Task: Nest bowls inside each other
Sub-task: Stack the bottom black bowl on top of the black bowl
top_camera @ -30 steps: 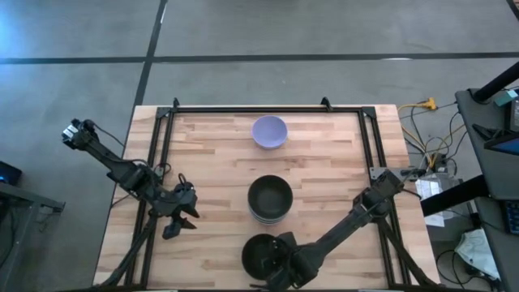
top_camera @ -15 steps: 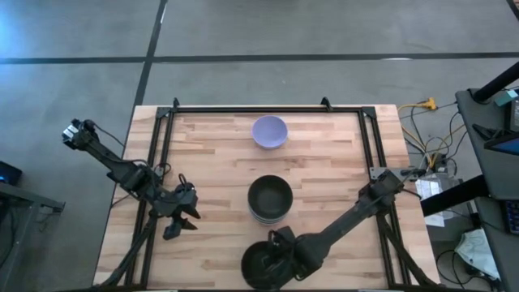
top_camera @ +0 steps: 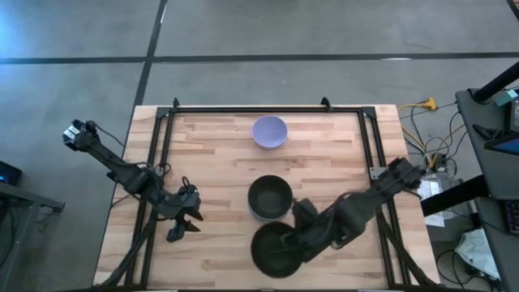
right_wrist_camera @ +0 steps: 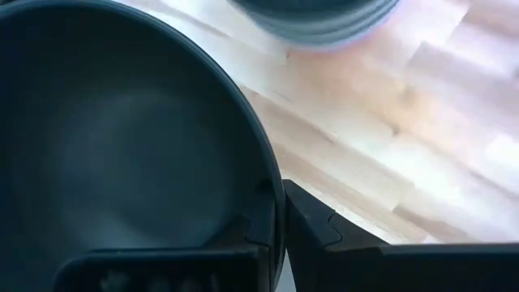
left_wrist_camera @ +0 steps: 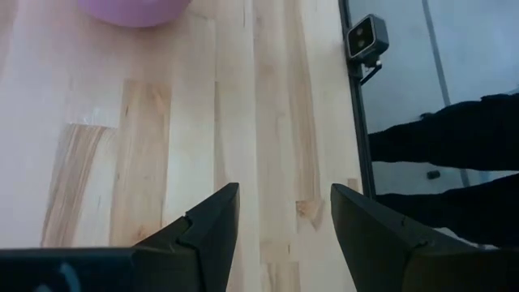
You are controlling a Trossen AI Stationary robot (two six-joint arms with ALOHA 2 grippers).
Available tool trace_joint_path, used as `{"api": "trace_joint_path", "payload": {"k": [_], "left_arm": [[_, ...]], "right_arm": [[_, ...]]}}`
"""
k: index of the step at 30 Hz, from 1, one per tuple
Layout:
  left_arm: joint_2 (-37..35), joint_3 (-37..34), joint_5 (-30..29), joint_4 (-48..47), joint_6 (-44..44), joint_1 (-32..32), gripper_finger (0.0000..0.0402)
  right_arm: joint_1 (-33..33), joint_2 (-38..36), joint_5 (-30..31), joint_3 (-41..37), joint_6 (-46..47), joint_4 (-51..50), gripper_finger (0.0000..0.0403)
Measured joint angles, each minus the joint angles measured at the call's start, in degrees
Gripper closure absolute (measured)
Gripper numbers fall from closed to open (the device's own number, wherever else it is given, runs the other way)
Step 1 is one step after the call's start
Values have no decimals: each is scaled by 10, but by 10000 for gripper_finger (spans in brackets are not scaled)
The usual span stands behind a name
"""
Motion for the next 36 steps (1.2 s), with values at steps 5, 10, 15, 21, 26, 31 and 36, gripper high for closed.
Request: {"api": "trace_joint_path", "payload": {"k": [5,10,15,21,26,31,36], "left_arm": [[13,0,-2,19,-4,0,222],[24,0,-11,41,-34,0,222],[30,0,-19,67,-40,1,222],[31,1,-35,72,-70,1,222],[31,1,-47,75,-95,1,222],[31,1,-51,80,-110,1,222],[30,1,-71,80,-109,1,222]], "right_arm": [[-3,-48,100,0,-78,-2,391],[-39,-95,128,0,-182,4,390],[-104,-125,109,0,-304,13,390],[-208,-131,-24,0,-415,19,390],[-262,-111,-92,0,-463,16,390],[-280,-91,-95,0,-484,-10,390],[-291,-75,-95,0,-504,-44,390]]}}
